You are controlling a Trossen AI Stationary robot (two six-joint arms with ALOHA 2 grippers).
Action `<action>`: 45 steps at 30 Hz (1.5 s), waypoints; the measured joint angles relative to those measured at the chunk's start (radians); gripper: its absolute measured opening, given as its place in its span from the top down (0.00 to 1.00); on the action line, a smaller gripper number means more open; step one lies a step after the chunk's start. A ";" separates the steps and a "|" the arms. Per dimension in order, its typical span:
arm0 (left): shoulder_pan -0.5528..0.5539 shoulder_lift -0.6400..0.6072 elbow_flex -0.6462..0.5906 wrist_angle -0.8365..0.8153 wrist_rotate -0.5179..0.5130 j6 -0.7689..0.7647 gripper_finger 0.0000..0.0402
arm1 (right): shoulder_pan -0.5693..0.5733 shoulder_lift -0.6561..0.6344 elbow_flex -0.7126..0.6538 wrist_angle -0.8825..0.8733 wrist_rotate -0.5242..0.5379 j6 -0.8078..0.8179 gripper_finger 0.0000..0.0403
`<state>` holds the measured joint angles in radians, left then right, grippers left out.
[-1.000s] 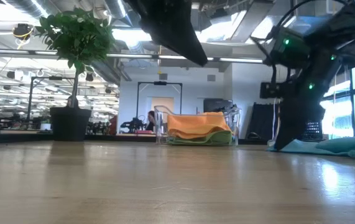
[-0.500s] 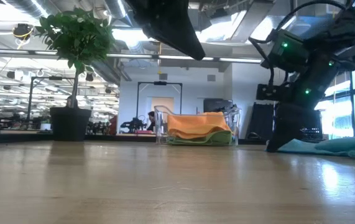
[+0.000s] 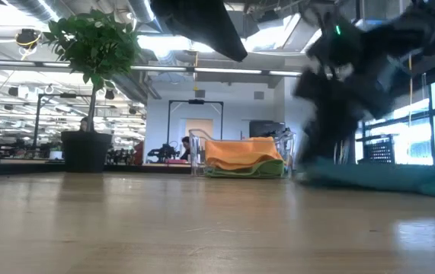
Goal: Fold microfiber towels
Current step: Fold the top blue microfiber towel
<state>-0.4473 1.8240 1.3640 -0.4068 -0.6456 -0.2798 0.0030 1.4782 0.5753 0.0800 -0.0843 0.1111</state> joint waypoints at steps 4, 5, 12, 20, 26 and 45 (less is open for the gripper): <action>0.000 0.000 0.000 -0.003 -0.001 0.000 1.00 | 0.050 0.000 0.095 0.003 -0.094 -0.112 0.99; -0.001 0.000 0.000 -0.009 -0.002 0.000 1.00 | 0.063 0.000 0.119 0.006 -0.117 -0.123 0.98; -0.024 0.000 0.000 -0.077 0.000 -0.009 1.00 | 0.191 -0.002 0.175 0.009 -0.219 -0.183 0.98; -0.029 0.000 0.000 -0.079 0.098 -0.105 1.00 | 0.244 -0.003 0.192 0.016 -0.062 -0.202 0.98; -0.026 0.012 0.000 -0.083 0.110 -0.112 0.96 | 0.244 -0.004 0.304 -0.080 -0.059 -0.251 0.98; -0.008 0.024 0.001 -0.075 0.075 -0.180 0.69 | 0.290 -0.006 0.448 -0.286 -0.075 -0.278 0.98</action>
<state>-0.4552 1.8476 1.3647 -0.4821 -0.5707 -0.4597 0.2927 1.4719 1.0233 -0.2062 -0.1588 -0.1668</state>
